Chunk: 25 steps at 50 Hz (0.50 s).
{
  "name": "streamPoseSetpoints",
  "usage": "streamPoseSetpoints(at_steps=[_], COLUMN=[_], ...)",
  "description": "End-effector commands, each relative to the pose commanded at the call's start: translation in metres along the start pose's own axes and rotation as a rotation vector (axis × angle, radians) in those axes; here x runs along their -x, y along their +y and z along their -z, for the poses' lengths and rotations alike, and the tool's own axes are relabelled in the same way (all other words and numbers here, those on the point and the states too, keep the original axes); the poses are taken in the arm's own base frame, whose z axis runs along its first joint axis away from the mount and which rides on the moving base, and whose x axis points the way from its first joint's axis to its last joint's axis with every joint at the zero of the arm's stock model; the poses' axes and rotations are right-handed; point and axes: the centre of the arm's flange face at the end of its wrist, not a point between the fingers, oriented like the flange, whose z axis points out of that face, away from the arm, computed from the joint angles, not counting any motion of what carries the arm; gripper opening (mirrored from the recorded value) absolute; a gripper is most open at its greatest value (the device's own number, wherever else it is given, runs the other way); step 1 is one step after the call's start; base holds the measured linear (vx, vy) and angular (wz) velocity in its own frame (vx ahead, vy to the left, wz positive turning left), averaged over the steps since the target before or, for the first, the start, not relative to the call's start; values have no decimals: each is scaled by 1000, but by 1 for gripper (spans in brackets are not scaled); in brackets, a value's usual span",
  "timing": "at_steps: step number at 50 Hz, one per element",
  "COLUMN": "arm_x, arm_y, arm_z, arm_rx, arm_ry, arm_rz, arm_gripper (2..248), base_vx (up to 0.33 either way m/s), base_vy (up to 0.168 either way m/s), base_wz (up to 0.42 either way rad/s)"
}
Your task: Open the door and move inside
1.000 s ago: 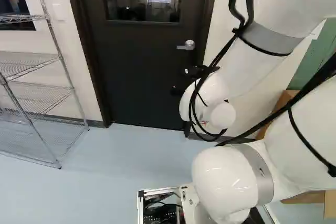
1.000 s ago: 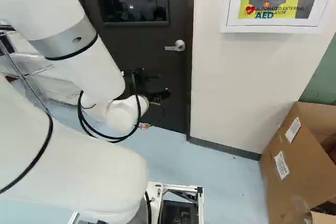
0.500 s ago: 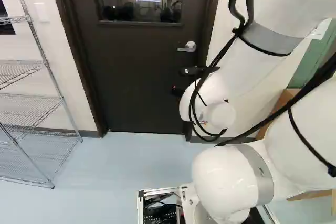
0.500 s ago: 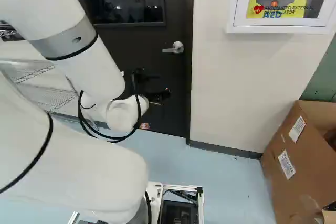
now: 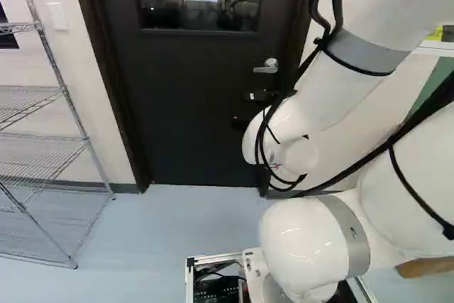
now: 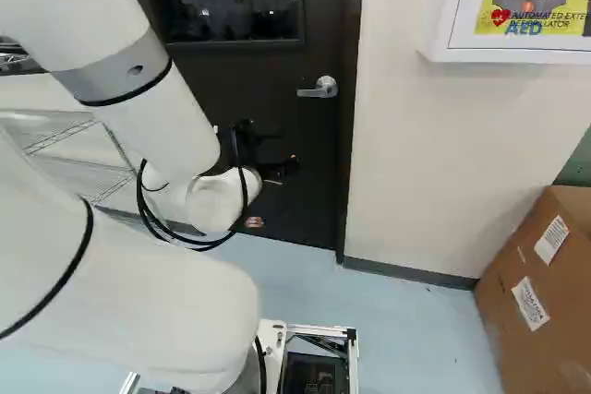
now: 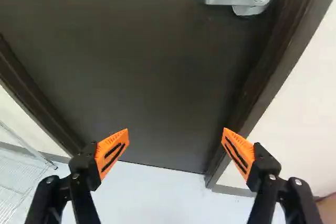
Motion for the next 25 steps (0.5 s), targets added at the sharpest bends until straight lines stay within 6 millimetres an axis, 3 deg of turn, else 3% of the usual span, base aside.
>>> streamPoseSetpoints(at_steps=[12, 25], arm_x=[0, 0], arm_y=[0, 0], arm_z=[0, 0], arm_rx=[0, 0], arm_ry=[0, 0], arm_rz=[0, 0], arm_gripper=[247, 247], base_vx=[94, 27], base_vy=[57, 11], base_wz=[-10, 0])
